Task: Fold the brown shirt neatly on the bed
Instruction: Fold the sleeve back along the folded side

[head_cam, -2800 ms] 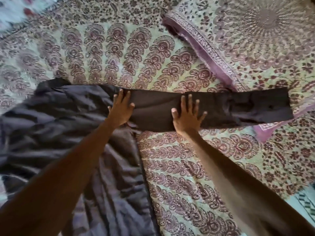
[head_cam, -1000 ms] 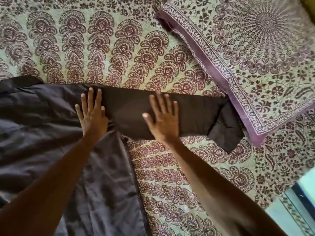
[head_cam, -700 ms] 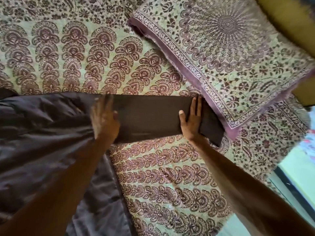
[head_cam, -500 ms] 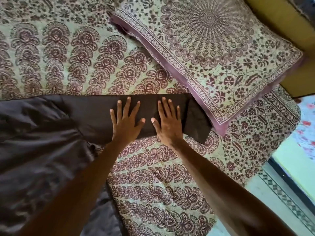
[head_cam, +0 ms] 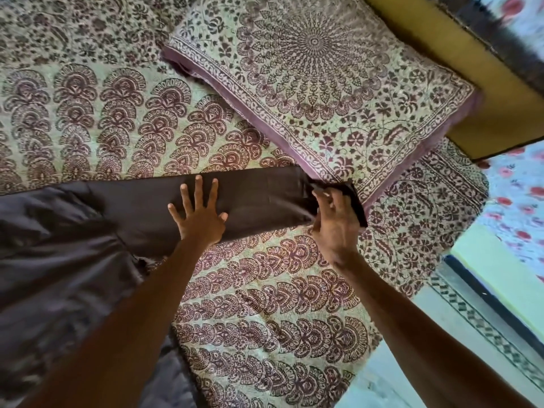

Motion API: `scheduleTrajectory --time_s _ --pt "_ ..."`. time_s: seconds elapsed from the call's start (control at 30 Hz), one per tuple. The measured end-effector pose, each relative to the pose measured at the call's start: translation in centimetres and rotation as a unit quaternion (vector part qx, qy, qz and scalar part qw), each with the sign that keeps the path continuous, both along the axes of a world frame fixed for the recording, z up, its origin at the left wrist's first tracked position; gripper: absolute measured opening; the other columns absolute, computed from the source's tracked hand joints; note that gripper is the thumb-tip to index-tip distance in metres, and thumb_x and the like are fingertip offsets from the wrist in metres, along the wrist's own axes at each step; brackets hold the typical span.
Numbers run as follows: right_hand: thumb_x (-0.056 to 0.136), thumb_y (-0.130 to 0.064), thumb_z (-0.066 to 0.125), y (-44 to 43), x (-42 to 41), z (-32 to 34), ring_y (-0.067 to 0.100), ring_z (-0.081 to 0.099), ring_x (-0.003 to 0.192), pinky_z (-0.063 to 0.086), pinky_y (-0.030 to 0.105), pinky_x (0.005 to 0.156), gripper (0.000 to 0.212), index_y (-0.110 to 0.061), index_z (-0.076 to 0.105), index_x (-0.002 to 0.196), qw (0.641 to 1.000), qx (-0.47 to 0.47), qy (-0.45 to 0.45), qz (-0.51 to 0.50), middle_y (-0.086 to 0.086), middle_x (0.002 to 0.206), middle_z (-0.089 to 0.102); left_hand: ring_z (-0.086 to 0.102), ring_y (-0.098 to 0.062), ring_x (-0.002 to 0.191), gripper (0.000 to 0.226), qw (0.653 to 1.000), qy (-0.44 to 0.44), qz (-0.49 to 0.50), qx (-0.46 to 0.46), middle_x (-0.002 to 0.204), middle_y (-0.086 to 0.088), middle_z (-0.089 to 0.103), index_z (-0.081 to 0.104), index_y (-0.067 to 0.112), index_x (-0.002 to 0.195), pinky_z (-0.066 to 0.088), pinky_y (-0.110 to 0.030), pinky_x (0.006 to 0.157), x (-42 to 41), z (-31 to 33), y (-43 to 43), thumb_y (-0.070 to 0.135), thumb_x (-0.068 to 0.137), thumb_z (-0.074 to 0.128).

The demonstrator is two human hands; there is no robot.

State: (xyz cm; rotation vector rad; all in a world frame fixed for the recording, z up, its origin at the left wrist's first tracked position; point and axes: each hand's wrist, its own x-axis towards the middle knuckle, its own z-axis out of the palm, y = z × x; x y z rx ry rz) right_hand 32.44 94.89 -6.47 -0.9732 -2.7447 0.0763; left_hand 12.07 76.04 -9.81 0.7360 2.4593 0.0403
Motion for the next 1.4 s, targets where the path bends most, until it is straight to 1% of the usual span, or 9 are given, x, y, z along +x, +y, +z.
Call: scheduleTrajectory --time_s 0.1,0.27,0.43,0.6,0.77,0.93,1.1,1.27,1.4 --pt "0.076 -0.040 0.070 0.5 -0.1 0.7 0.024 0.054 0.098 0.049 0.044 0.090 0.055 -0.018 0.057 0.124 0.998 0.027 0.029 -0.056 0.007 0.116 0.059 -0.023 -0.030 0.145 0.081 1.000 -0.008 0.000 -0.013 0.157 0.005 -0.029 -0.017 0.039 0.148 0.001 -0.066 0.113 0.0 0.4 0.2 0.047 0.095 0.044" --pt "0.078 -0.062 0.063 2.3 0.0 1.4 0.024 0.052 0.106 0.048 0.036 0.086 0.075 -0.016 0.045 0.134 0.990 0.019 0.038 -0.138 0.013 0.125 0.055 -0.021 -0.030 0.146 0.082 1.000 -0.014 0.000 -0.014 0.157 0.007 -0.027 -0.015 0.040 0.149 0.002 -0.066 0.113 0.0 0.9 0.3 0.048 0.094 0.046" --pt "0.095 -0.031 0.059 2.7 -0.5 2.0 0.009 0.056 0.066 0.051 0.020 0.048 0.027 -0.007 0.062 0.105 0.986 -0.060 0.130 -0.081 0.008 0.093 0.065 -0.021 -0.029 0.146 0.082 1.000 -0.019 0.001 -0.022 0.157 0.007 -0.027 -0.014 0.040 0.149 0.003 -0.065 0.113 0.0 1.1 0.3 0.048 0.094 0.046" --pt "0.100 -0.050 0.039 3.6 -1.3 5.2 -0.001 0.048 0.055 0.031 0.004 0.042 0.051 -0.004 0.061 0.098 0.952 -0.097 0.239 -0.163 0.001 0.083 0.064 -0.023 -0.030 0.145 0.082 0.999 -0.029 0.002 -0.032 0.156 0.007 -0.030 -0.016 0.039 0.149 0.003 -0.067 0.112 0.0 1.2 0.5 0.048 0.095 0.046" --pt "0.099 -0.052 0.039 5.2 -0.5 5.1 -0.010 0.045 0.050 0.028 0.005 0.035 0.049 -0.008 0.060 0.104 0.960 -0.121 0.182 -0.178 -0.006 0.076 0.065 -0.025 -0.030 0.144 0.083 0.999 -0.033 0.006 -0.039 0.155 0.006 -0.032 -0.018 0.039 0.148 0.003 -0.068 0.111 0.1 1.2 0.7 0.046 0.095 0.046" --pt "0.097 -0.051 0.047 5.5 -0.2 3.5 0.007 0.061 0.068 0.051 0.018 0.053 0.048 -0.009 0.058 0.118 0.957 -0.103 0.182 -0.203 0.000 0.094 0.069 -0.025 -0.031 0.144 0.084 0.999 -0.031 0.004 -0.043 0.154 0.006 -0.034 -0.019 0.038 0.148 0.002 -0.068 0.111 0.2 1.2 0.8 0.044 0.096 0.046" --pt "0.084 -0.050 0.064 4.7 -0.4 3.5 0.018 0.050 0.108 0.041 0.034 0.091 0.058 -0.016 0.050 0.128 0.965 0.035 0.191 -0.178 0.009 0.120 0.057 -0.027 -0.031 0.143 0.084 0.999 -0.034 0.008 -0.041 0.154 0.006 -0.035 -0.019 0.038 0.148 0.001 -0.068 0.110 0.2 1.1 0.9 0.042 0.096 0.046" --pt "0.086 -0.038 0.061 3.5 -1.7 4.4 0.021 0.046 0.113 0.038 0.044 0.099 0.038 -0.020 0.055 0.119 0.978 0.078 0.174 -0.084 0.005 0.117 0.059 -0.026 -0.031 0.144 0.084 0.999 -0.032 0.010 -0.039 0.154 0.006 -0.034 -0.019 0.038 0.148 0.001 -0.069 0.111 0.2 1.2 1.0 0.042 0.096 0.047" --pt "0.091 -0.025 0.051 0.9 -3.5 4.1 0.019 0.056 0.103 0.047 0.039 0.092 0.020 -0.019 0.064 0.105 0.989 -0.044 0.125 0.066 0.002 0.107 0.065 -0.017 -0.033 0.146 0.086 0.999 -0.033 0.016 -0.020 0.159 0.004 -0.021 -0.007 0.036 0.151 0.007 -0.070 0.110 -0.1 1.8 1.1 0.042 0.092 0.054"
